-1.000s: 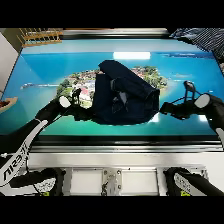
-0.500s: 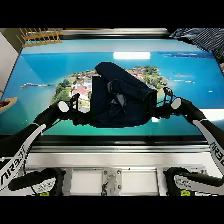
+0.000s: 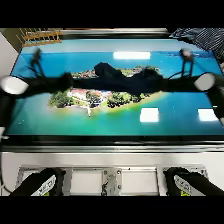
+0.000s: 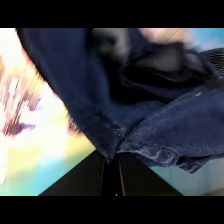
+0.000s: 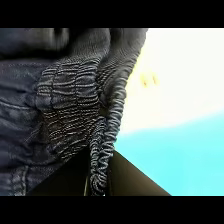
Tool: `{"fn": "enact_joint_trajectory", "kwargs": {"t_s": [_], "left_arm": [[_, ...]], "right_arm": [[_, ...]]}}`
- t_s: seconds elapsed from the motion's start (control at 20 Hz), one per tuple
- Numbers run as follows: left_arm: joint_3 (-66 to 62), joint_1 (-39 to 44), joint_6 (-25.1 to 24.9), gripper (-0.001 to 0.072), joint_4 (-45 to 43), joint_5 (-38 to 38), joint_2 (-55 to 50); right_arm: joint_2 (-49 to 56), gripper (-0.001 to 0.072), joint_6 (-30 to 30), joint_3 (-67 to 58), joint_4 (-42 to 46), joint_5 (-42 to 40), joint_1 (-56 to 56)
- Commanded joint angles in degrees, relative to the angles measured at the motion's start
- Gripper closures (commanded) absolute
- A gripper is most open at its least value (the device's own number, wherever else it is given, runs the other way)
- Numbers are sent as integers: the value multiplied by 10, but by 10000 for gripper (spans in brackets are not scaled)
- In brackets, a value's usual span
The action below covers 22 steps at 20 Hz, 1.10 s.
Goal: Fold the clothes and pants, and hang the long-sleeved shirts on hangers.
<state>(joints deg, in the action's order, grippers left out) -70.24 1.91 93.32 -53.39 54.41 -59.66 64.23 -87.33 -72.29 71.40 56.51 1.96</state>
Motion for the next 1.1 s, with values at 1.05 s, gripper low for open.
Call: {"fn": "enact_joint_trajectory", "kwargs": {"t_s": [1.05], "left_arm": [[-344, 29, 14, 695, -24, 12, -241]], "right_arm": [[-56, 672, -217, 100, -84, 162, -1]]}}
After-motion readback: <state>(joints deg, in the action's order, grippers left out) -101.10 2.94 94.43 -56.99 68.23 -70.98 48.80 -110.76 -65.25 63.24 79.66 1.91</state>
